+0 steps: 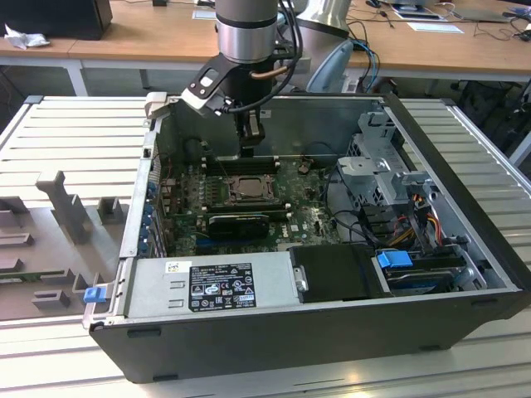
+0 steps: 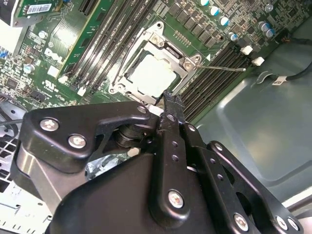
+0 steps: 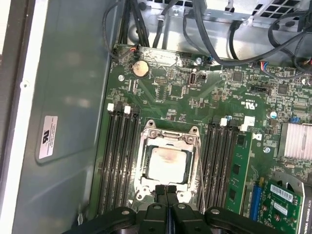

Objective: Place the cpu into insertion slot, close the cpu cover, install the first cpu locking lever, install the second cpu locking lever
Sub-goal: 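Install the first cpu locking lever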

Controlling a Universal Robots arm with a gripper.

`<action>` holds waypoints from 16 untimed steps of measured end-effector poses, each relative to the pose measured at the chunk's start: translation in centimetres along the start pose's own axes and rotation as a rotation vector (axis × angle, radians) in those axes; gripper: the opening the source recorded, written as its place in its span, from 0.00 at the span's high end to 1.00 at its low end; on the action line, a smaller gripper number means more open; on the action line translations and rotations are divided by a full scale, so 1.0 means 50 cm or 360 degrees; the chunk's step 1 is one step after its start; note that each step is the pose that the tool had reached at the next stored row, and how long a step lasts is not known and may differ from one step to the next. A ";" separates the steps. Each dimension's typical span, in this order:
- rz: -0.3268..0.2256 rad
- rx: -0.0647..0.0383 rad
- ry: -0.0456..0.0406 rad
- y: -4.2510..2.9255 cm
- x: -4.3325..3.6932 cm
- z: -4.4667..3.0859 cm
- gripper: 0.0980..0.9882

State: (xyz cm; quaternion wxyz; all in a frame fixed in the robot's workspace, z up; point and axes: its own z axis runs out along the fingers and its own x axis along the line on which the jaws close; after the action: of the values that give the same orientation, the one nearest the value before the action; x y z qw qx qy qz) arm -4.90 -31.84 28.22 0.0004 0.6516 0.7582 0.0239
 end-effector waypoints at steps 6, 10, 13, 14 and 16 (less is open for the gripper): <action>-0.0078 0.0002 0.0002 0.000 0.000 0.000 0.99; -0.0130 0.0004 0.0004 0.000 0.000 0.000 0.99; -0.0194 0.0006 0.0006 0.000 0.000 0.000 0.99; -0.0224 0.0007 0.0006 0.000 0.000 0.000 0.99; -0.0262 0.0008 0.0008 0.000 0.000 0.000 0.99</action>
State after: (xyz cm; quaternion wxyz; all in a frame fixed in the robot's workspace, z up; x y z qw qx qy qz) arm -4.90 -31.85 28.22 -0.0012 0.5871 0.8092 0.0235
